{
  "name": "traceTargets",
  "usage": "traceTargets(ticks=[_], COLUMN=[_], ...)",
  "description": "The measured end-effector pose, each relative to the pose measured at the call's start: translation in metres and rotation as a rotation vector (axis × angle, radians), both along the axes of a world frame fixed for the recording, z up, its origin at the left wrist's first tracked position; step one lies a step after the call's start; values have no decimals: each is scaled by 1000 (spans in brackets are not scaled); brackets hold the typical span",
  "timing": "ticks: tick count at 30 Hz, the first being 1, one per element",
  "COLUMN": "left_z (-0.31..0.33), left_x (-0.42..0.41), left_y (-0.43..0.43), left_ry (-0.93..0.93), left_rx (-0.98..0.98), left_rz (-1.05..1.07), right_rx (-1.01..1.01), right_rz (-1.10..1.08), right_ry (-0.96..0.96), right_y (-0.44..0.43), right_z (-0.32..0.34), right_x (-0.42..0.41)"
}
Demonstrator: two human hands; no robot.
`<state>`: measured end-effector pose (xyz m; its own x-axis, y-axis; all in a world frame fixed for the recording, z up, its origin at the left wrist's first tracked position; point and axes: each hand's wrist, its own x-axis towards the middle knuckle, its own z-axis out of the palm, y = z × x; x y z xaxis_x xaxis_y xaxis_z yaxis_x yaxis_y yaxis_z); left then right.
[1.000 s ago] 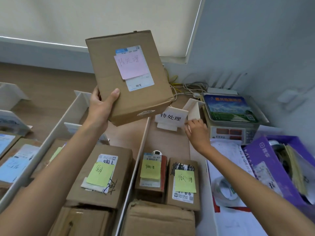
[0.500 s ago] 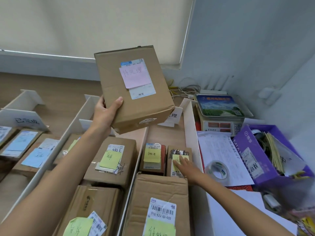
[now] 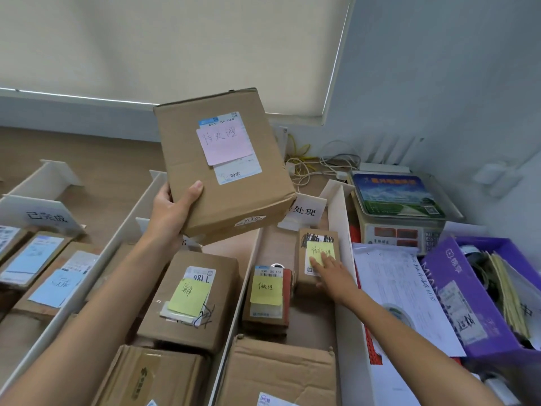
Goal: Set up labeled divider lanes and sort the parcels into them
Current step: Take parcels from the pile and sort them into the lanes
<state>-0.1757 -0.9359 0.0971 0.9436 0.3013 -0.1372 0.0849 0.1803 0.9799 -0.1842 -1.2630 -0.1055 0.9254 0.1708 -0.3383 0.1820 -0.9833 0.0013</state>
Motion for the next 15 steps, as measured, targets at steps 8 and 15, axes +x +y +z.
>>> traceTargets(ticks=[8,15], left_z=[-16,-19], left_x=[12,11], left_y=[4,1], left_ry=[21,21], left_rx=[7,24], left_rz=[18,-15], right_rx=[216,167], right_rz=[231,470], right_ry=[-61,74], right_y=[36,65], right_z=[12,2], right_x=[1,-23])
